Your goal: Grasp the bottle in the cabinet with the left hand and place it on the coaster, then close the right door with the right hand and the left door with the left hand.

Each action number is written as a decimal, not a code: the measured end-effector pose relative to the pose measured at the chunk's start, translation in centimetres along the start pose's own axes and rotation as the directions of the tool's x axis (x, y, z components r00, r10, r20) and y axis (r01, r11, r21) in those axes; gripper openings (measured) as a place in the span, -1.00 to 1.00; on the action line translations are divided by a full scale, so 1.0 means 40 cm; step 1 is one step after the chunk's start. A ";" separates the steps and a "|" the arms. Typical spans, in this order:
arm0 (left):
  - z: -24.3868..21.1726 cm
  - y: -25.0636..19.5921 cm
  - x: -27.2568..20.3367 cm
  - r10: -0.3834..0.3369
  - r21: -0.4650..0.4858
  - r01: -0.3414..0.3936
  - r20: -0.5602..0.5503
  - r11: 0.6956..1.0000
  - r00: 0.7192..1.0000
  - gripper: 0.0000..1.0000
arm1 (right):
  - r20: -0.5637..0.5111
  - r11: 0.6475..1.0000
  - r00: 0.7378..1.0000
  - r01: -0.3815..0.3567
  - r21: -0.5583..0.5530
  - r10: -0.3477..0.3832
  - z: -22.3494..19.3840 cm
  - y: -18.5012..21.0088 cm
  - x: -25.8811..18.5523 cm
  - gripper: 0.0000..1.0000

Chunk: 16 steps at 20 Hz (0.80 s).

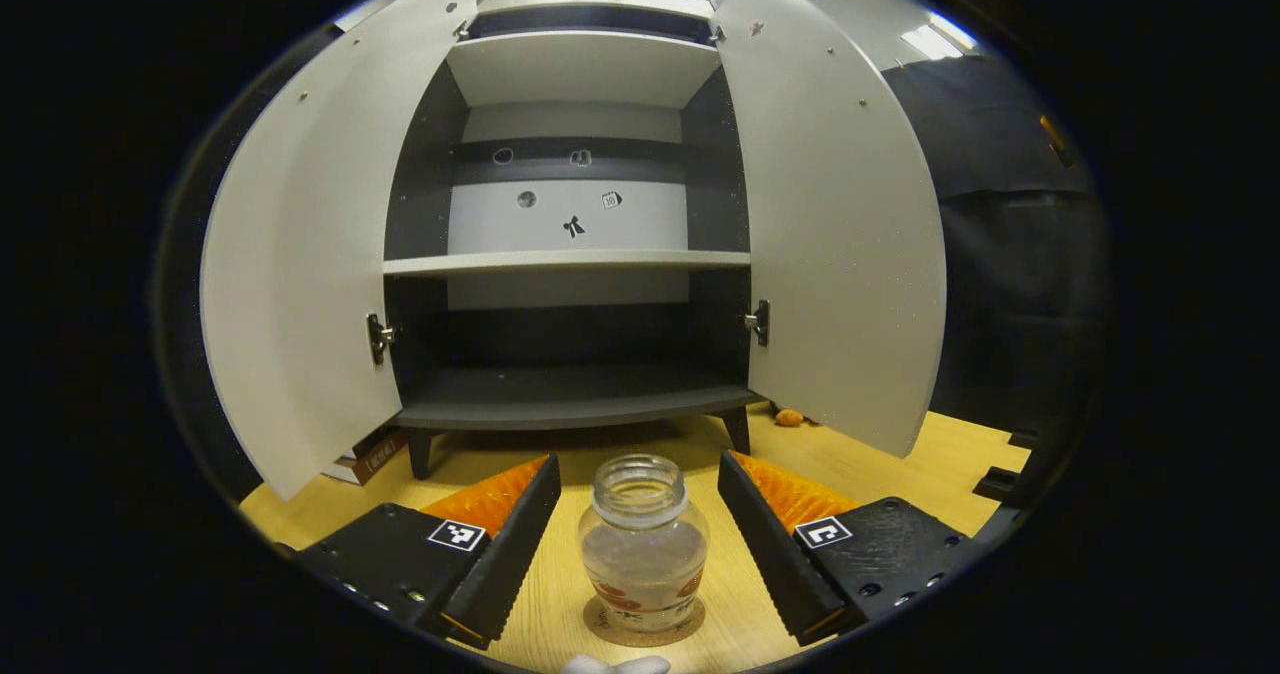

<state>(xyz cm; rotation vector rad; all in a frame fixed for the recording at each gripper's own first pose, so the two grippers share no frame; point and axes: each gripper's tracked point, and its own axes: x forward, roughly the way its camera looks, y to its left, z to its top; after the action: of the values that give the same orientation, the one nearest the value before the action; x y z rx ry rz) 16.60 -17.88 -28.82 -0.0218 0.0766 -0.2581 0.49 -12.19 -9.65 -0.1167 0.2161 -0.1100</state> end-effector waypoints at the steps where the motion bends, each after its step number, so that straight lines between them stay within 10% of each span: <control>1: 0.030 0.000 -0.002 -0.003 0.009 0.003 0.016 1.000 1.000 0.93 | 0.003 1.000 1.000 -0.002 0.004 0.002 0.003 0.002 -0.005 0.99; 16: 0.532 0.151 -0.340 0.079 0.053 -0.085 0.103 0.995 0.992 0.91 | 0.153 0.992 0.987 0.034 0.124 -0.053 0.141 0.014 -0.073 0.98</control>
<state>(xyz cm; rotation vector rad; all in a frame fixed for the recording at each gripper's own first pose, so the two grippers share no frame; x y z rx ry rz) 6.68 -8.33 -6.83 0.0250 -0.0300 -0.1765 -1.05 -10.69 -3.64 -0.0095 0.0503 -0.1569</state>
